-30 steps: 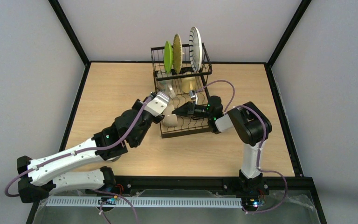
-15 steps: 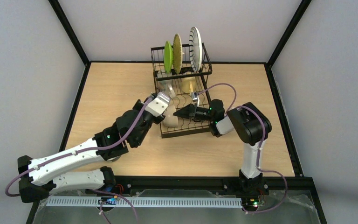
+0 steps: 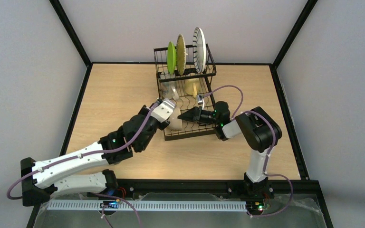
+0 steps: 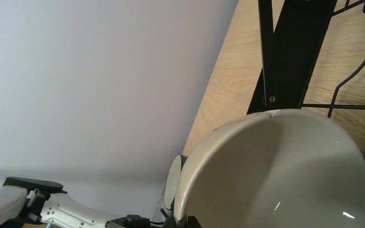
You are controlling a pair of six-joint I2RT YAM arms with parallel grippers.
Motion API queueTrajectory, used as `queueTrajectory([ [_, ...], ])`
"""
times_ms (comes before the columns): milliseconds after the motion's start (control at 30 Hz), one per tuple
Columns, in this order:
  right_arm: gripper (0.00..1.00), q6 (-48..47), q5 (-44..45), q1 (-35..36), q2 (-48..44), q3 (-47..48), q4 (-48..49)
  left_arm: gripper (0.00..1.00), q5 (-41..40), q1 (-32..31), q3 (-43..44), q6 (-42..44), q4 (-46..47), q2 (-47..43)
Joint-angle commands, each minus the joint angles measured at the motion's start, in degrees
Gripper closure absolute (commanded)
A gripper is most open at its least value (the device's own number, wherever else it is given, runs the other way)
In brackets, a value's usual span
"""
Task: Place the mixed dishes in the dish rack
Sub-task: Turn the bowl upside down over the dish rack.
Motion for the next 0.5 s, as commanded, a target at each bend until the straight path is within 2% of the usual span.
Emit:
queueTrajectory([
  [0,1.00,-4.4,2.3,0.3,-0.3,-1.8,-10.7,0.63,0.7,0.4,-0.8,-1.2,1.2,-0.6],
  [367,1.00,-8.8,1.6,-2.1,0.3,-1.3,-17.5,0.63,-1.6,0.5,0.7,-2.1,-1.4,1.9],
  [467,0.97,-11.3,1.7,-2.2,-0.4,-0.3,-21.4,0.63,-2.3,0.5,0.7,-3.8,-2.6,2.1],
])
